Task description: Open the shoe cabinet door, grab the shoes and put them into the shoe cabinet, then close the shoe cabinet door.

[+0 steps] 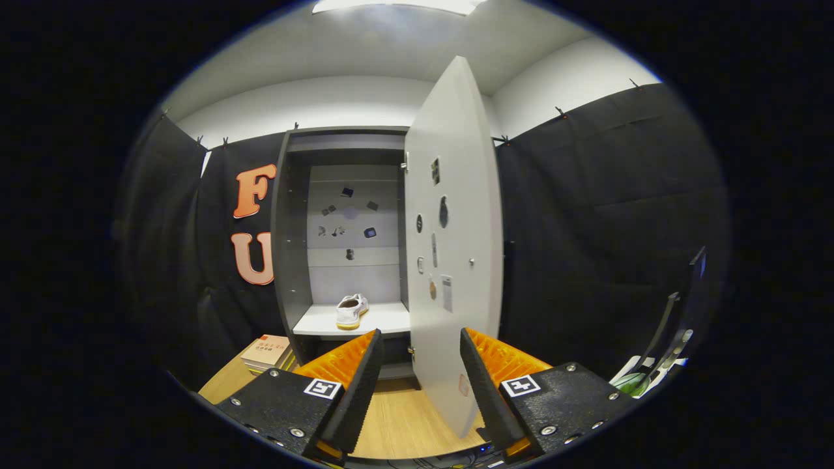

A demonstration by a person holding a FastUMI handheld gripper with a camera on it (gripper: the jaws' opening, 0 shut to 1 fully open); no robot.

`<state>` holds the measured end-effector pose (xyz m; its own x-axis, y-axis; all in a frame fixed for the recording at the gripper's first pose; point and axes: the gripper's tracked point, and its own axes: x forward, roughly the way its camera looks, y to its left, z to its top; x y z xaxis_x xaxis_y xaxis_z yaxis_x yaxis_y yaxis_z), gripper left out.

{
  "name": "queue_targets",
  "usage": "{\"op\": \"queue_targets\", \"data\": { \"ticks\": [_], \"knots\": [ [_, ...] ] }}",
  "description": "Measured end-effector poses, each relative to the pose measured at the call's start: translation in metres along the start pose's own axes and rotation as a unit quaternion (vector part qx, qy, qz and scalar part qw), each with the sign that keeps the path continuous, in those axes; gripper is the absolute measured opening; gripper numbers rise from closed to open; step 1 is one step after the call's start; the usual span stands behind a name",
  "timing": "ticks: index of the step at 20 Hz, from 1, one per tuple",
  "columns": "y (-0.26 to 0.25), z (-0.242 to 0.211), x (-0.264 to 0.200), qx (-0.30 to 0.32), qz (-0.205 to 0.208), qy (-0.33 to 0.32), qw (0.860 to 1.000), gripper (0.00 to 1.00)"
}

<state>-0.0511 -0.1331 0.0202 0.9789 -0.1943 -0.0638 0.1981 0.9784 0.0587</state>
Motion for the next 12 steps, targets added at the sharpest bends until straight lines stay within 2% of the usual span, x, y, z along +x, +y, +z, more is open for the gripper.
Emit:
{"op": "queue_targets", "data": {
  "ticks": [7,12],
  "knots": [
    [-0.089,0.004,0.020,0.003,-0.047,0.010,0.999,0.79],
    [-0.108,0.003,0.062,0.014,-0.029,0.015,0.999,0.83]
  ]
}}
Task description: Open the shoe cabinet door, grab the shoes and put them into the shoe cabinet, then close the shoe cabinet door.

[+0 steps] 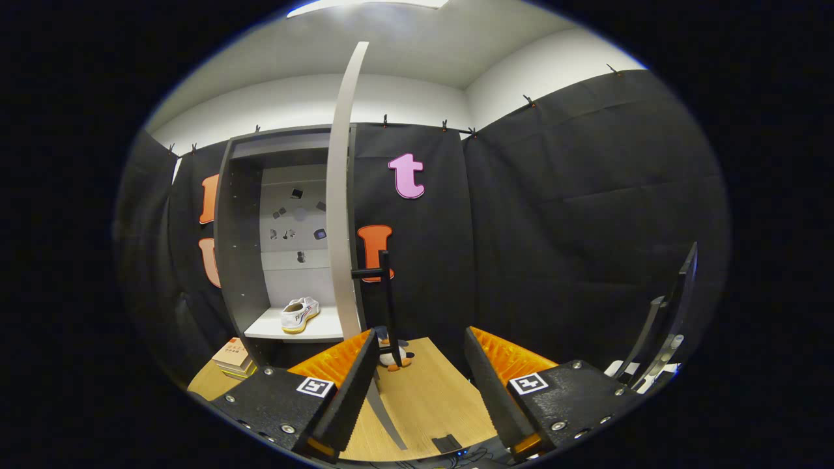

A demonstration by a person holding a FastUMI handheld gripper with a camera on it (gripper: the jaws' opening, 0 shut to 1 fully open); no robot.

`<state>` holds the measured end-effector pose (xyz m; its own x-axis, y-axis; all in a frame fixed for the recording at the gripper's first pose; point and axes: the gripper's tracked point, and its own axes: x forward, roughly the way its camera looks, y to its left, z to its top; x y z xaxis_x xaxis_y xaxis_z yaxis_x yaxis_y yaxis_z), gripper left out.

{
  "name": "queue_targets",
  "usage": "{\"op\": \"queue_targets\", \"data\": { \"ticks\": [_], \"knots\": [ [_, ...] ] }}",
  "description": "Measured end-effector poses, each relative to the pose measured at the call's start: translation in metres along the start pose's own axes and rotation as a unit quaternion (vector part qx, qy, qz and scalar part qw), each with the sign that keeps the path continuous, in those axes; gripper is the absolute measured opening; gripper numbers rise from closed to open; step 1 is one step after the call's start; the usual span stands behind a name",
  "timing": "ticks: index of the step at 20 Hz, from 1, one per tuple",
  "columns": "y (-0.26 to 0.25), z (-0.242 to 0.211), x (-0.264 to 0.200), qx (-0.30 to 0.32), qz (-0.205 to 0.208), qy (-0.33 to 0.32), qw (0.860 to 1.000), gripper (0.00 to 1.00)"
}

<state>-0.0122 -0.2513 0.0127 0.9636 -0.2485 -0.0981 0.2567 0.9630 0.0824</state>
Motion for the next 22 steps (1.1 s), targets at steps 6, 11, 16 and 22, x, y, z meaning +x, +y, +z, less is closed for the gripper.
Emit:
{"op": "queue_targets", "data": {
  "ticks": [6,11,16,22],
  "knots": [
    [0.005,0.001,0.019,0.003,0.025,0.001,1.000,0.88],
    [0.014,0.004,0.016,-0.006,0.041,0.004,0.999,0.88],
    [0.025,0.007,0.008,-0.013,0.047,-0.001,0.999,0.87],
    [0.071,0.005,-0.005,-0.009,0.092,0.000,0.996,0.87]
  ]
}}
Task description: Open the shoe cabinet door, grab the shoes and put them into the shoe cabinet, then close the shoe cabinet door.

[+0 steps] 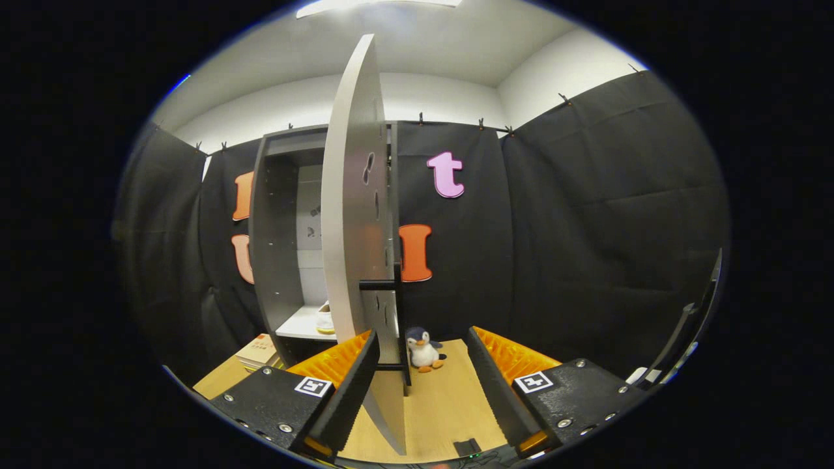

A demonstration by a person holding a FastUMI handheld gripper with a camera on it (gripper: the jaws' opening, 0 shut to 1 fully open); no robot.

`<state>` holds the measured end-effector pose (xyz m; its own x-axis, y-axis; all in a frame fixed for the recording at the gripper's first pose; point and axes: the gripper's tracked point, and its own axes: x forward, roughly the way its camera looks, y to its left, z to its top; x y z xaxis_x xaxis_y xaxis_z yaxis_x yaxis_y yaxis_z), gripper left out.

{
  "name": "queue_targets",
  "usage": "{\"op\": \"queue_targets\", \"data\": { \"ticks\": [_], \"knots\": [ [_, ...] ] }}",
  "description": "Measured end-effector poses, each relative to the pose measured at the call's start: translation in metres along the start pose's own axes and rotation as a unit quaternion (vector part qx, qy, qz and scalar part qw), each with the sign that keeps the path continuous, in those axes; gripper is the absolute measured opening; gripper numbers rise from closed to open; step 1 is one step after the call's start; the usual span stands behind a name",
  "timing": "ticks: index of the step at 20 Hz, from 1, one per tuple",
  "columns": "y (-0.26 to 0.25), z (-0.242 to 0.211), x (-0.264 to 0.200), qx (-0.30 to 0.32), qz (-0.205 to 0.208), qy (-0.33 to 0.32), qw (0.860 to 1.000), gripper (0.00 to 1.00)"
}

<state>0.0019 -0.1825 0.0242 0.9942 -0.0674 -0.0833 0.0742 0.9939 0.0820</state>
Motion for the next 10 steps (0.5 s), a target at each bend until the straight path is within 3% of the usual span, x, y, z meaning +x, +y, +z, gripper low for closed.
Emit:
{"op": "queue_targets", "data": {
  "ticks": [10],
  "knots": [
    [0.106,-0.001,0.018,0.023,0.105,-0.013,0.994,0.88]
  ]
}}
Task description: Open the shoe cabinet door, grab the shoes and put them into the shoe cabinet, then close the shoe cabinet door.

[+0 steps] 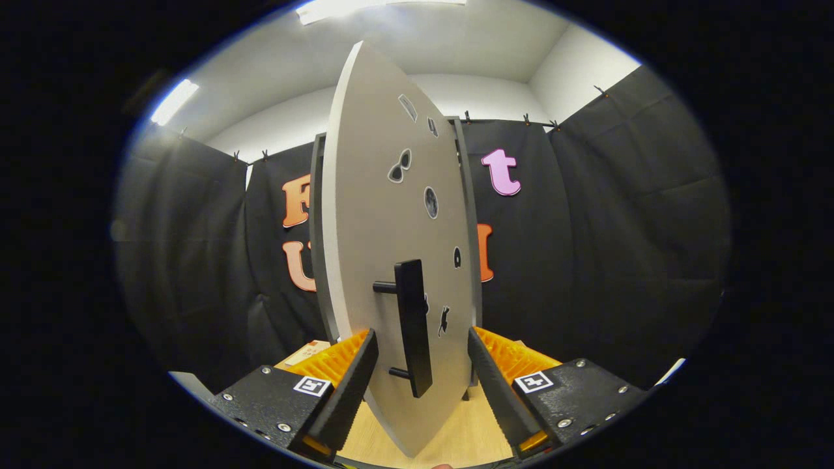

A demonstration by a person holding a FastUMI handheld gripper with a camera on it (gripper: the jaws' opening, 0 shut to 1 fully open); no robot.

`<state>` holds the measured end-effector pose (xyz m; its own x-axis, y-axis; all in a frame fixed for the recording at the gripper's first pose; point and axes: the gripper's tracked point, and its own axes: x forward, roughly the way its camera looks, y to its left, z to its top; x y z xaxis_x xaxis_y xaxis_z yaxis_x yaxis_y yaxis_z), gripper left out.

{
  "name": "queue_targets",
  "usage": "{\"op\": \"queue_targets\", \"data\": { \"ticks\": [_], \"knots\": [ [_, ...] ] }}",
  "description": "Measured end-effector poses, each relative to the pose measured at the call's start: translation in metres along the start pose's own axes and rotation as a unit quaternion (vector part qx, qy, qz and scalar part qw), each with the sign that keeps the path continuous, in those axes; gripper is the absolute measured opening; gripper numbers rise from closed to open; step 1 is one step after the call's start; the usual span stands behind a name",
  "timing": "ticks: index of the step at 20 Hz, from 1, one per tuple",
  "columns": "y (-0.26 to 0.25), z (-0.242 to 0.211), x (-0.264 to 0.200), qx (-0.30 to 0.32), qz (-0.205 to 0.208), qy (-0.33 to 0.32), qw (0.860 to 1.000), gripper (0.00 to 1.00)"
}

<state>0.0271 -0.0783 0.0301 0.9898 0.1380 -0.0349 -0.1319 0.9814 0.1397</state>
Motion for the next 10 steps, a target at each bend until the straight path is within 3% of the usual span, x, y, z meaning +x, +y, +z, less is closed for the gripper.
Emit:
{"op": "queue_targets", "data": {
  "ticks": [10],
  "knots": [
    [0.033,-0.001,0.024,0.029,0.071,-0.002,0.997,0.89]
  ]
}}
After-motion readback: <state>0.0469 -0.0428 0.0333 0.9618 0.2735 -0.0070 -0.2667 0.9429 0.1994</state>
